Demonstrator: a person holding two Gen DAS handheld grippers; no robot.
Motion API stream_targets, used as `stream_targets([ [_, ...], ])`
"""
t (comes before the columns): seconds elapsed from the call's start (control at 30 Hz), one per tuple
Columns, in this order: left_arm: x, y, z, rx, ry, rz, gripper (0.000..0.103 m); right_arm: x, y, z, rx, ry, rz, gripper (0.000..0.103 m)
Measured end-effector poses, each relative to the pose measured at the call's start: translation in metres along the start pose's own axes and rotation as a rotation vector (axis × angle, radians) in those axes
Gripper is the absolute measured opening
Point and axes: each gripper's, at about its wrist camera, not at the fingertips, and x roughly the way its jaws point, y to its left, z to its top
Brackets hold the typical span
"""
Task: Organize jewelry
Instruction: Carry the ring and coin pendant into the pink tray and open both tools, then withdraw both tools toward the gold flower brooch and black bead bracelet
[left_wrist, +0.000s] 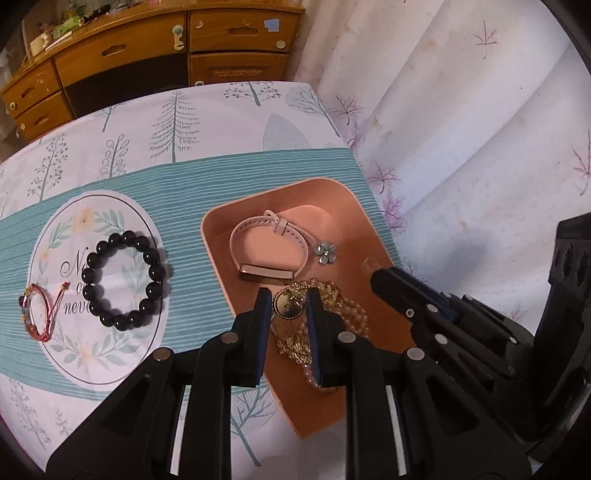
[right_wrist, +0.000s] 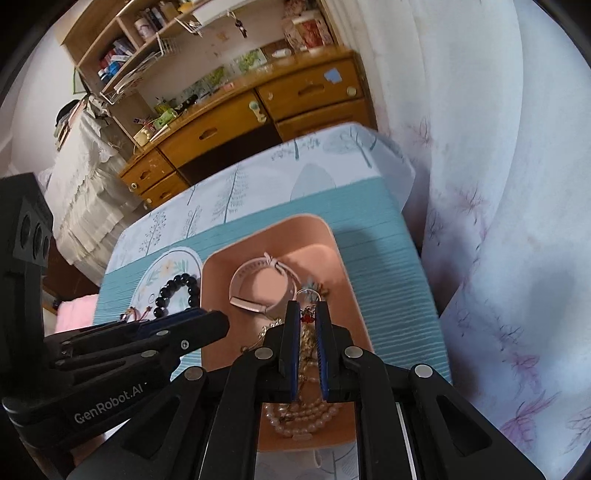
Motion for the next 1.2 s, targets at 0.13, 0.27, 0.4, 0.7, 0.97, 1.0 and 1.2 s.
stream_targets([
  [0.13, 0.001, 0.001, -0.001, 0.004, 0.006, -0.002, 0.024, 0.010, -0.003, -0.005, -0.001, 0.027, -0.002, 0.014],
  [0.27, -0.007, 0.005, -0.004, 0.001, -0.006, -0.003, 0.033, 0.009, -0.003, -0.009, 0.002, 0.022, 0.002, 0.016],
  [0.4, -0.021, 0.009, -0.010, 0.021, -0.020, 0.007, 0.034, -0.002, 0.002, -0.015, -0.022, 0.014, -0.004, 0.016],
  [0.7, -0.058, 0.022, -0.033, 0.070, -0.050, 0.042, 0.034, -0.023, 0.025, -0.030, -0.091, 0.020, 0.013, 0.016],
  [0.97, -0.084, 0.049, -0.051, 0.022, -0.106, 0.098, 0.034, -0.041, 0.071, -0.044, -0.191, 0.043, 0.067, 0.016],
  [1.0, -0.087, 0.054, -0.051, 0.017, -0.114, 0.106, 0.034, -0.043, 0.078, -0.046, -0.202, 0.048, 0.075, 0.016],
  [1.2, -0.111, 0.077, -0.056, 0.002, -0.135, 0.149, 0.034, -0.044, 0.117, -0.056, -0.224, 0.117, 0.147, 0.017],
])
